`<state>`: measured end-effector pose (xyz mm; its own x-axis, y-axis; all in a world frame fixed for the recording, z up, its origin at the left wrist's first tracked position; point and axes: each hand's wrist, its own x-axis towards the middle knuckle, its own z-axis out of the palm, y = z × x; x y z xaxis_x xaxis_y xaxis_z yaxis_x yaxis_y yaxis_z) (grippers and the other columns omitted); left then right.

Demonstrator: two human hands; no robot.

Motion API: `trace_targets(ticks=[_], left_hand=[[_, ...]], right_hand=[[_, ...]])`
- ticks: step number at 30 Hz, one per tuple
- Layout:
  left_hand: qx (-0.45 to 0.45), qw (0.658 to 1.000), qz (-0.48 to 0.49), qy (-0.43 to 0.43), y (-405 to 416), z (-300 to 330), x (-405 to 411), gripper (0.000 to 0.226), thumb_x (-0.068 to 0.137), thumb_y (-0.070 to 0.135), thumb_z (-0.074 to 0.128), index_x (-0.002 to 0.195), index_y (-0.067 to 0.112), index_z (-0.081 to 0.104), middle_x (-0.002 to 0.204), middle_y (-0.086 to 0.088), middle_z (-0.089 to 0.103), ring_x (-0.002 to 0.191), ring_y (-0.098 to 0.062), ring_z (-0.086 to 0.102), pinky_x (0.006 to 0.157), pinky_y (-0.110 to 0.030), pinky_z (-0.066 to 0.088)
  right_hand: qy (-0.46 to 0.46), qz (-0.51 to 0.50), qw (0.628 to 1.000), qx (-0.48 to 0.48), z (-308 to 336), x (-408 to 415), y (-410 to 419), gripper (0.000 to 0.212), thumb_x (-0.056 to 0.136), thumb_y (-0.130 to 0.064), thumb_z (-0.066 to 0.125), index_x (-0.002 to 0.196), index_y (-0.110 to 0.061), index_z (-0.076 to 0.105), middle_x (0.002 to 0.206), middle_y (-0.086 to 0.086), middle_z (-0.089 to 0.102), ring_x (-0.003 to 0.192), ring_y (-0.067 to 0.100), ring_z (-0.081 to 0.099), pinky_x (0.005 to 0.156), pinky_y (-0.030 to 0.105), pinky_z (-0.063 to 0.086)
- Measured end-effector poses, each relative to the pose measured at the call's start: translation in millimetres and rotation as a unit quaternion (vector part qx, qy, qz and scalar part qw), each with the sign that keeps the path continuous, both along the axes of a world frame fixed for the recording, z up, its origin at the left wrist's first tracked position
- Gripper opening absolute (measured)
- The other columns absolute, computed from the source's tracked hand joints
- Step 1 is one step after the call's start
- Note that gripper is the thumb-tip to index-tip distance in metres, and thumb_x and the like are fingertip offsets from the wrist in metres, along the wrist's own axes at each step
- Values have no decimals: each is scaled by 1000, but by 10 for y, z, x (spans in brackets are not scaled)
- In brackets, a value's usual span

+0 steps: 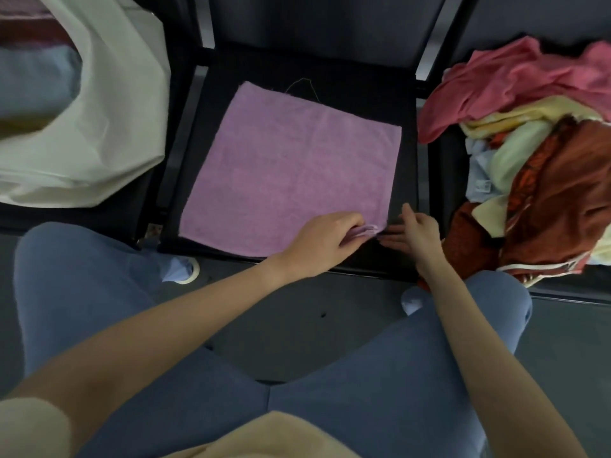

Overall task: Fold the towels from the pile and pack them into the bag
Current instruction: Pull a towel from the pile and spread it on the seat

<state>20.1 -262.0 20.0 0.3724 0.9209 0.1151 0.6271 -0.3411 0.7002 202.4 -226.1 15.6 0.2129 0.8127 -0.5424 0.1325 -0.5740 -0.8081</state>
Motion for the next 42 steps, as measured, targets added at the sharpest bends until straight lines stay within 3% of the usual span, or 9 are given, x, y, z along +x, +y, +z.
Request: trace_targets(ticks=[6,11,15,17,23,28,31,37,42], left_hand=[[-45,999,-4,1,24,229,-153,16,93,26,59,85,13,55,69,5,57,57,-13,51,52,-26,39],[-125,991,23,-37,79,374,-298,21,84,17,65,71,22,50,59,13,54,54,-2,52,51,-11,35],[-251,959,57,-122,74,382,-297,29,78,3,67,63,20,50,55,15,50,51,2,43,55,-15,36],[-316,931,77,-166,70,418,-264,28,79,-1,65,62,15,50,56,11,50,56,-3,46,59,-19,38],[-425,855,47,-293,-5,662,-293,15,81,0,70,90,-7,60,87,-21,64,82,-26,65,80,-37,56],[-423,852,70,-302,-180,668,-609,10,86,6,67,82,-1,60,82,-12,68,77,-20,66,79,-32,58],[-431,843,95,-306,-300,561,-894,9,87,7,67,83,2,62,85,-12,70,78,-19,67,78,-29,57],[-436,831,173,-298,-460,324,-1346,10,84,6,70,82,1,63,76,-11,69,77,-21,67,72,-29,56],[-478,783,293,-270,-514,26,-1555,21,85,8,71,70,10,57,68,-5,64,64,-16,66,61,-29,53]], right_hand=[[-66,-49,996,39,-91,-124,998,30,91,-21,60,104,6,59,95,22,67,77,29,69,46,25,53],[-153,-21,988,25,-159,-180,1581,52,85,-16,66,129,-1,42,111,11,54,101,25,59,85,40,56],[-100,-23,995,15,-125,-132,1661,20,83,-3,65,95,-5,50,84,7,51,67,15,53,55,28,50],[-75,-66,994,48,-97,-48,1663,24,80,-3,66,69,-11,46,66,6,48,50,14,46,45,26,40],[-55,-126,971,197,137,-89,1708,28,82,-7,62,62,-18,45,63,-5,46,58,6,46,56,25,42],[-144,-63,954,257,291,-497,1893,33,74,-19,60,47,-23,41,43,-12,42,47,14,50,50,34,45],[-180,-20,945,273,317,-892,1931,29,71,-17,61,51,-22,41,52,-4,49,55,22,62,52,33,51],[-204,56,942,261,219,-1796,1913,13,87,-12,63,82,-15,51,74,-10,51,65,0,55,55,6,45],[-230,104,947,198,-14,-2364,1824,12,93,-18,59,101,-17,50,90,-8,54,79,1,55,64,11,45]])
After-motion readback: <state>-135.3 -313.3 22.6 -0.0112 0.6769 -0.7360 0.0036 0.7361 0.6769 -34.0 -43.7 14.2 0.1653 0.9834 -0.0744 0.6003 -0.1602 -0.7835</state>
